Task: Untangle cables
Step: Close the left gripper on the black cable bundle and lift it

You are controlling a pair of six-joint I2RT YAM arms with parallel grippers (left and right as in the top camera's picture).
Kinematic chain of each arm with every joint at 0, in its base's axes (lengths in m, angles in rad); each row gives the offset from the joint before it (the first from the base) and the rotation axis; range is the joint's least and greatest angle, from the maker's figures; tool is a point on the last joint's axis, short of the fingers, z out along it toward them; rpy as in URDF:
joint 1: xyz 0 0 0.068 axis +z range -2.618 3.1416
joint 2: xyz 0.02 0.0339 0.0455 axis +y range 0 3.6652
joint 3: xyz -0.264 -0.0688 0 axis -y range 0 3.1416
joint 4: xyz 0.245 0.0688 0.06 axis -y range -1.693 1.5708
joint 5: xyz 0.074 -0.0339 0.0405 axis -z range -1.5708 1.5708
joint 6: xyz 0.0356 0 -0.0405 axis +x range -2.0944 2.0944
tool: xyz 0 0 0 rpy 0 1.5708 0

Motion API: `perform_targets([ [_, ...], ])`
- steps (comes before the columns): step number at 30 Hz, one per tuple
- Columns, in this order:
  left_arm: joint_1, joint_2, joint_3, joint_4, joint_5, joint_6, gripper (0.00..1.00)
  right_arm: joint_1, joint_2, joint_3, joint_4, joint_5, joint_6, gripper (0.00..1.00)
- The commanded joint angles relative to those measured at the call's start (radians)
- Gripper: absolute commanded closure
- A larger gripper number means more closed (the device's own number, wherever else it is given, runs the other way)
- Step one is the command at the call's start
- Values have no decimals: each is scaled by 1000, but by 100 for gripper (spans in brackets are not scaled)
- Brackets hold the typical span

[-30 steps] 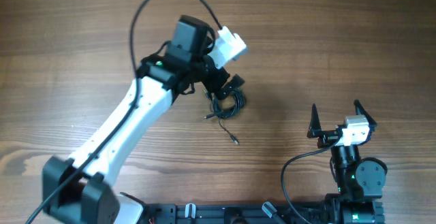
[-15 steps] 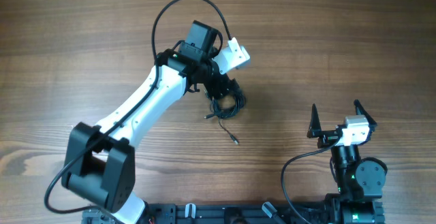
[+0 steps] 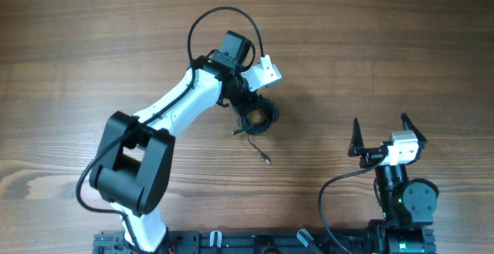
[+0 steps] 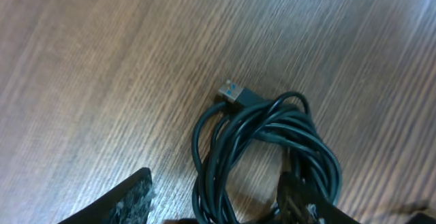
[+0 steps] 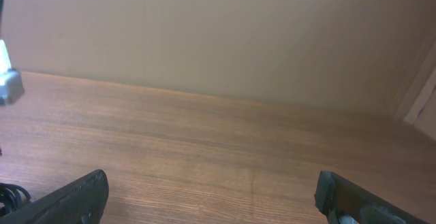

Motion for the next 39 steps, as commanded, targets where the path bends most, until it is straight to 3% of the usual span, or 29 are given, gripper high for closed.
perform_targets([
  [1, 7, 58, 18, 14, -6, 29, 43, -7, -12, -8, 4, -5, -12, 0],
  [7, 7, 85, 18, 25, -5, 29, 63, -7, -12, -8, 4, -5, -13, 0],
  [14, 7, 93, 17, 24, -5, 27, 74, -7, -12, -8, 4, -5, -13, 0],
  [17, 7, 94, 18, 29, 6, 19, 89, -7, -12, -8, 4, -5, -12, 0],
  [19, 7, 94, 17, 42, 5, -16, 96, -7, -12, -8, 4, -5, -12, 0],
  [22, 8, 93, 18, 73, -45, -123, 96, -7, -12, -8, 4, -5, -13, 0],
  [27, 8, 65, 18, 122, -227, -439, 96, -7, -12, -8, 4, -5, -13, 0],
  [30, 8, 24, 18, 125, -310, -702, 96, -7, -12, -8, 4, -5, -13, 0],
  [31, 8, 3, 18, 112, -332, -865, 96, -7, -12, -8, 4, -5, -12, 0],
  [34, 8, -32, 18, 69, -298, -1241, 96, -7, -12, -8, 4, -5, -13, 0],
  [37, 4, -37, 18, 61, -199, -1452, 96, -7, -12, -8, 4, -5, -13, 0],
  [38, 2, -36, 18, 58, -152, -1497, 91, -7, -12, -8, 4, -5, -13, 0],
  [39, 0, -35, 18, 58, -130, -1502, 77, -7, -12, -8, 4, -5, -13, 0],
])
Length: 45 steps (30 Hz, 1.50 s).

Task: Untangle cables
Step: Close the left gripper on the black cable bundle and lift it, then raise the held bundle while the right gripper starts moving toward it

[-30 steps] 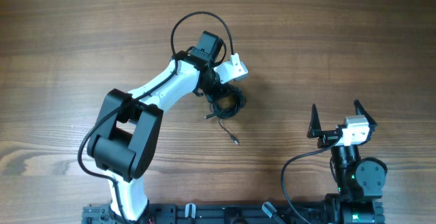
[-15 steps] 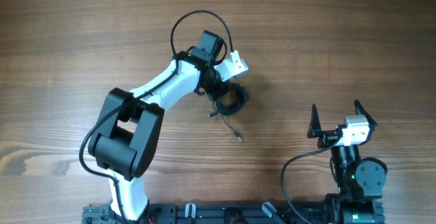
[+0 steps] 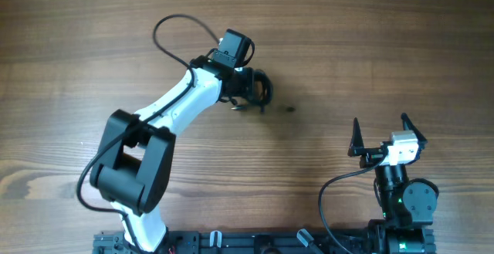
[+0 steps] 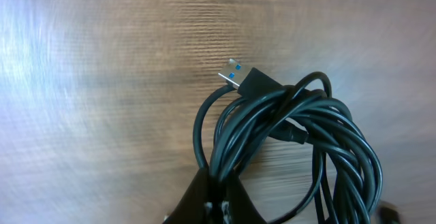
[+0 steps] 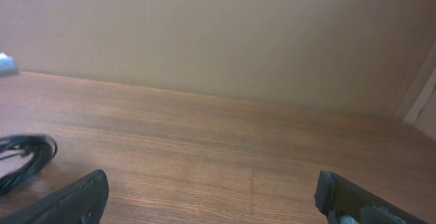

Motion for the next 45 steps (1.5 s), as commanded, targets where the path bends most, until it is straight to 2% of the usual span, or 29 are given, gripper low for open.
perform_targets([
  [1, -8, -32, 16, -6, 136, -369, 54, -7, -12, -8, 4, -5, -13, 0],
  [2, -13, -32, 16, -12, 138, -369, 16, -7, -12, -8, 4, -5, -13, 0],
  [3, -15, -32, 16, -15, 137, -362, 3, -7, -12, -8, 4, -5, -13, 0],
  [4, -16, -32, 16, -16, 134, -347, 0, -7, -12, -8, 4, -5, -13, 0],
  [9, -16, -31, 16, -16, 72, -135, 0, -7, -12, -8, 4, -5, -13, 0],
  [11, -16, -21, 16, -17, 44, -121, 38, -7, -12, -8, 4, -5, -13, 0],
  [12, -16, -17, 16, -17, 43, -126, 50, -7, -12, -8, 4, -5, -12, 0],
  [13, -16, -13, 16, -17, 44, -127, 55, -7, -12, -8, 4, -5, -13, 0],
  [15, -16, 0, 16, -16, 43, -152, 56, -7, -12, -8, 4, -5, -13, 0],
  [18, -16, 26, 16, -14, 43, -210, 52, -7, -12, -8, 4, -5, -13, 0],
  [23, -17, 84, 16, 42, 38, -212, 52, -7, -12, -8, 4, -5, -13, 0],
  [25, -17, 98, 16, 62, 28, -212, 59, -7, -12, -8, 4, -5, -13, 0],
  [31, -17, 117, 16, 76, 24, -212, 96, -7, -12, -8, 4, -5, -12, 0],
  [40, 2, 90, 16, 54, 10, -211, 96, -7, -12, -8, 4, -5, -13, 0],
  [43, 24, 31, 16, 23, 11, -162, 96, -7, -12, -8, 4, -5, -12, 0],
  [45, 39, -28, 16, -10, 14, -77, 96, -7, -12, -8, 4, -5, -13, 0],
])
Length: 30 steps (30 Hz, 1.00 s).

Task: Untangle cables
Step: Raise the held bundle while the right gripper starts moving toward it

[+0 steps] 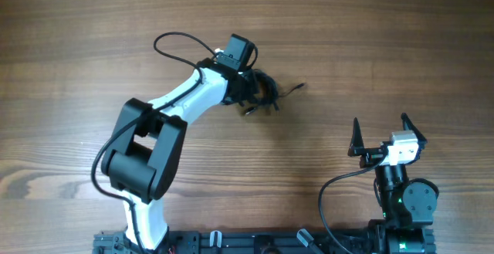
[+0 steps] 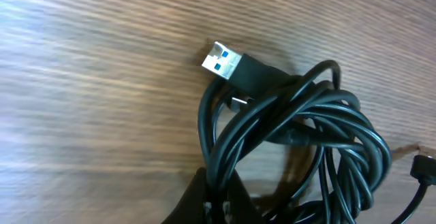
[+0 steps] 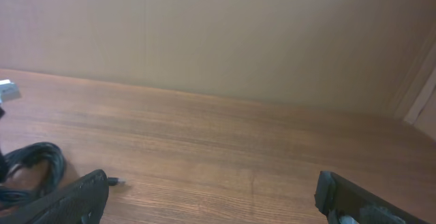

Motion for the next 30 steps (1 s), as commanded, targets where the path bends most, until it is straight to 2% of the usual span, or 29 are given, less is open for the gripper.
perform_targets([
  [1, 37, -127, 14, -43, -24, 142, 96, -7, -12, -8, 4, -5, -12, 0],
  [4, 37, -185, 14, -111, -24, 306, 96, -7, -12, -8, 4, -5, -13, 0],
  [9, 23, -197, 14, -197, -24, 661, 96, -7, -12, -8, 4, -5, -12, 0],
  [17, 21, -159, 1, -202, -24, 895, 96, -7, -12, -8, 4, -5, -13, 0],
  [20, 21, -150, -12, -202, -24, 943, 96, -7, -12, -8, 4, -5, -12, 0],
  [24, 18, -150, -20, -219, 5, 938, 96, -7, -12, -8, 4, -5, -13, 0],
  [30, 18, -152, -20, -259, 29, 810, 96, -7, -12, -8, 4, -5, -13, 0],
])
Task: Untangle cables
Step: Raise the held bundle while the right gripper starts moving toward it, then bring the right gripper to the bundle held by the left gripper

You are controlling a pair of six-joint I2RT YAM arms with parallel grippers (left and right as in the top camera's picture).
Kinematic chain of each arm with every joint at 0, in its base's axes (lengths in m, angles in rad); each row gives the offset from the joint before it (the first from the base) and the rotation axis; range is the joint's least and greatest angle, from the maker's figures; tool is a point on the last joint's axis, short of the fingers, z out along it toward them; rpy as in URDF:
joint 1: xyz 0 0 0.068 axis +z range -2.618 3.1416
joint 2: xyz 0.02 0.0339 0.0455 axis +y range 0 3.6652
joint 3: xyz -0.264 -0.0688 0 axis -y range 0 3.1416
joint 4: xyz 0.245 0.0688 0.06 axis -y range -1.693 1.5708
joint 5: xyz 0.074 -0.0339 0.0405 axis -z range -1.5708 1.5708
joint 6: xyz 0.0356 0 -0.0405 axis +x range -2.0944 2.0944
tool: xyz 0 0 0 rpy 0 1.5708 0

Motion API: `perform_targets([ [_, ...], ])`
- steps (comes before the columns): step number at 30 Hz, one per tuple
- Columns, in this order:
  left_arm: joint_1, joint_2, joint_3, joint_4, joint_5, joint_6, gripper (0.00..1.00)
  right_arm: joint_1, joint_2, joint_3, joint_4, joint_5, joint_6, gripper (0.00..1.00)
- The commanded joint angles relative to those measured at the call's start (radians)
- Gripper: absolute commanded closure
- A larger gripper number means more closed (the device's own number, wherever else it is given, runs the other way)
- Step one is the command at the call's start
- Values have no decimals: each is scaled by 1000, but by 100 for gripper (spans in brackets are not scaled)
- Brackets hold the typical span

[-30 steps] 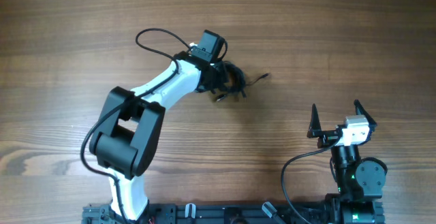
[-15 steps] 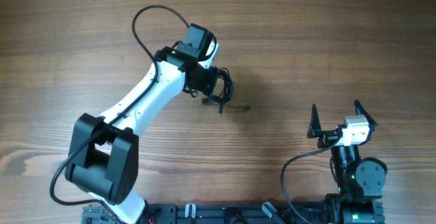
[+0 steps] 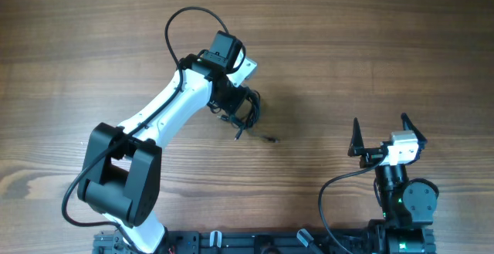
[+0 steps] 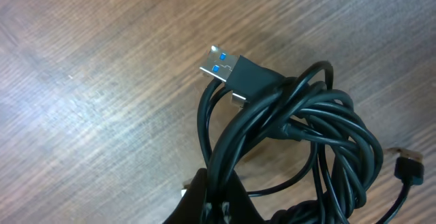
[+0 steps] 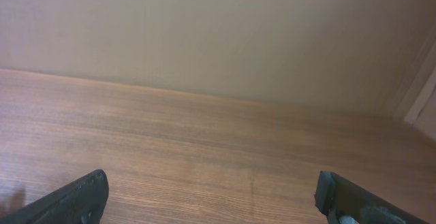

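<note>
A tangled bundle of black cable (image 3: pixel 245 109) hangs from my left gripper (image 3: pixel 231 103) near the table's middle. In the left wrist view the bundle (image 4: pixel 293 142) fills the frame, with a USB plug (image 4: pixel 228 69) with a blue insert sticking out at its top. My left gripper (image 4: pixel 216 200) is shut on several strands of the coil. A small plug end (image 3: pixel 270 139) lies loose on the wood to the lower right. My right gripper (image 3: pixel 381 134) stands open at the front right, with nothing between its fingers (image 5: pixel 75 197).
The wooden table (image 3: pixel 370 45) stretches all around. The left arm's own black lead (image 3: pixel 185 22) loops above it. A plain wall (image 5: pixel 218 26) closes the far side in the right wrist view.
My left gripper has moved down and slightly left with the cable bundle. The loose cable end now lies lower on the table. The bundle has left the right wrist view.
My left gripper stood open over the coiled cable lying on the table. Then it was shut on the coil, further up and left. It held the coil further right with an end trailing out, and now holds it lower. The right arm stayed still.
</note>
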Motion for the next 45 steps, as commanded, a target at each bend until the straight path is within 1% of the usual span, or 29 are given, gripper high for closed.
perform_targets([
  [1, -3, 9, -8, -5, 29, -107, 96, -7, -12, -8, 4, -5, -13, 0],
  [4, -4, 7, -8, 12, 38, -245, 96, -7, -12, -8, 4, -5, -13, 0],
  [5, -3, 7, -8, 19, 60, -310, 96, -7, -12, -8, 5, -5, -14, 0],
  [7, -3, 7, -8, 23, 108, -387, 96, -7, -12, -8, 39, -7, -38, 0],
  [8, -4, 7, -8, 24, 144, -423, 96, -7, -12, -8, 65, -69, 5, 0],
  [10, -4, 8, -8, 22, 155, -440, 96, -7, -12, -8, 53, -130, 29, 0],
  [12, -4, 8, -8, 19, 154, -461, 96, -7, -12, -8, 26, -137, 33, 0],
  [14, -4, 8, -8, 19, 154, -485, 96, -7, -12, -8, 28, -214, 112, 0],
  [16, -4, 8, -8, 19, 184, -490, 96, -7, -12, -8, 34, -301, 239, 0],
  [17, -4, 8, -8, 19, 207, -490, 96, -7, -12, -8, 36, -343, 332, 0],
  [19, -4, 8, -8, 19, 305, -482, 96, -7, -12, -8, 39, -422, 644, 0],
  [21, -11, 7, -8, 19, 375, -445, 96, -7, -12, -8, 38, -439, 892, 0],
  [22, -16, 7, -8, 19, 406, -419, 96, -7, -12, -8, 38, -439, 991, 0],
  [24, -29, 7, -8, 20, 447, -385, 96, -7, -12, -8, 38, -431, 1113, 0],
  [26, -44, 7, -8, 20, 480, -372, 96, -7, -12, -8, 38, -391, 1170, 0],
  [28, -58, 7, -8, 20, 486, -372, 96, -7, -12, -8, 42, -367, 1151, 0],
  [32, -80, 3, -8, 20, 485, -373, 96, -7, -9, 6, 39, -410, 1003, 0],
  [34, -79, -6, -8, 27, 455, -378, 96, -7, 6, 45, 8, -427, 937, 0],
  [38, -66, -44, -8, 53, 313, -457, 96, -7, 84, 193, -178, -428, 847, 0],
  [40, -65, -76, -8, 71, 255, -460, 96, -7, 160, 286, -280, -438, 767, 0],
  [45, -64, -138, -8, 91, 196, -460, 96, -7, 365, 489, -501, -474, 592, 0],
])
